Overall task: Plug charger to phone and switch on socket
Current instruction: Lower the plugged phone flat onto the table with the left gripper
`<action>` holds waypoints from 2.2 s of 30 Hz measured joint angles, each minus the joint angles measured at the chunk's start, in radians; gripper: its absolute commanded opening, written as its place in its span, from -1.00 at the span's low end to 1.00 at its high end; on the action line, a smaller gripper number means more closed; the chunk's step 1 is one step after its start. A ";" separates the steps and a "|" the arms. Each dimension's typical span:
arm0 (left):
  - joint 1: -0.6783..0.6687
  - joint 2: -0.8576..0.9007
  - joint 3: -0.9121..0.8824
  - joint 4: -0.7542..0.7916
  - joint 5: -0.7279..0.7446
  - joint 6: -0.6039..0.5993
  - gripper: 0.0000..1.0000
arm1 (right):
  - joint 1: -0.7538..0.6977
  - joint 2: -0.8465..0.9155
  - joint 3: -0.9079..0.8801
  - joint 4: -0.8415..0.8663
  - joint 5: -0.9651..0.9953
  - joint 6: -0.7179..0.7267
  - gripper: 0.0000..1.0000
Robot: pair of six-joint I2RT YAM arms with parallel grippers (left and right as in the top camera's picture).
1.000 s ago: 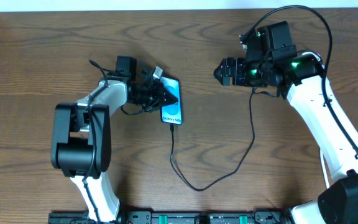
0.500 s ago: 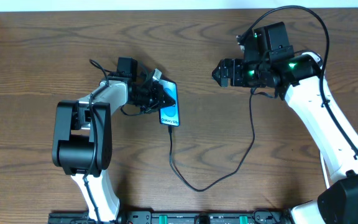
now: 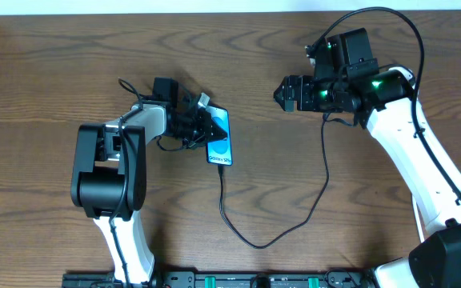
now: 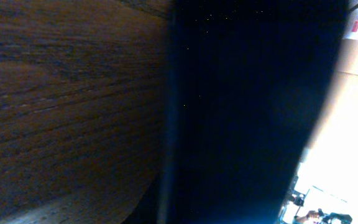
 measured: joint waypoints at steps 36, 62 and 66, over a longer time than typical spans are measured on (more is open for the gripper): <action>-0.007 -0.010 0.025 -0.027 0.014 -0.005 0.24 | 0.000 0.000 0.000 -0.005 0.011 0.000 0.83; -0.008 -0.030 0.080 -0.099 -0.134 -0.013 0.40 | 0.000 0.000 0.000 -0.005 0.011 0.000 0.83; -0.009 -0.042 0.089 -0.132 -0.189 -0.012 0.41 | 0.000 0.000 0.000 -0.005 0.011 0.000 0.83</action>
